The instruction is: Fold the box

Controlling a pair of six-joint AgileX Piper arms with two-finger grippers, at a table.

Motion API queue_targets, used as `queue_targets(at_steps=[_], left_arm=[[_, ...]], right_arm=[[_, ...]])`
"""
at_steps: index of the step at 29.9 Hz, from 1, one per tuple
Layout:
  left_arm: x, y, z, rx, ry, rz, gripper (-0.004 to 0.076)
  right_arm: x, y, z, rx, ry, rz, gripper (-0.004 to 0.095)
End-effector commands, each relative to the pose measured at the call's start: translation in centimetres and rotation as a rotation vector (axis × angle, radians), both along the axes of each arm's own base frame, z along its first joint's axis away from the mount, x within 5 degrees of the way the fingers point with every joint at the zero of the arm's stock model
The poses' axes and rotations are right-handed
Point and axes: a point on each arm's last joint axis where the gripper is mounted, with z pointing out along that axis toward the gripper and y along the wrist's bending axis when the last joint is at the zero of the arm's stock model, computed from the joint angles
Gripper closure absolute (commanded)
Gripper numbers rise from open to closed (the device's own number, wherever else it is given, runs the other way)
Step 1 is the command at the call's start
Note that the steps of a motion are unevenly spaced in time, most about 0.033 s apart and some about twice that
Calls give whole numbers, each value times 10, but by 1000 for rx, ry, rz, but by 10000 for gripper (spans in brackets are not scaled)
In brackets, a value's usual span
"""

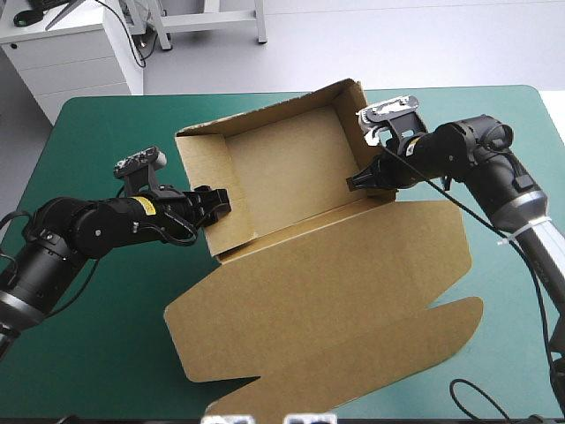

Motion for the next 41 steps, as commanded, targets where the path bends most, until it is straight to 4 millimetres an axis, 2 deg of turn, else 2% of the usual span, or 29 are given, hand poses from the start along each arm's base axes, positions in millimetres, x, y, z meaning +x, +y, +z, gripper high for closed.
queue_targets(at_steps=[1,6,12,18,26,30,31,33,36,37,41], left_arm=[[0,5,16,-18,-64,73,286],[6,2,13,-19,-43,82,286],[13,-1,22,-21,-62,81,286],[18,-1,19,14,-49,82,286],[23,-8,28,-96,-120,85,286],[23,-8,28,-93,-129,77,295],[23,-8,28,-92,-127,76,313],[22,-8,27,-88,-118,75,410],[22,-8,26,-52,-130,45,692],[21,-8,27,-29,-148,17,726],[21,-8,31,-16,-165,-4,731]], right_arm=[[-7,0,27,92,-111,-12,912],[-8,0,38,102,-139,-8,912],[-11,-1,54,108,-169,2,912],[-12,-1,55,102,-173,10,911],[-12,-2,54,81,-176,14,911],[-11,-3,54,74,-177,13,912],[-11,-3,54,74,-177,13,912],[-11,-3,54,74,-177,13,912],[-11,-3,54,73,-176,13,912],[-12,-3,54,73,-175,13,912],[-12,-3,54,68,-175,18,912]])
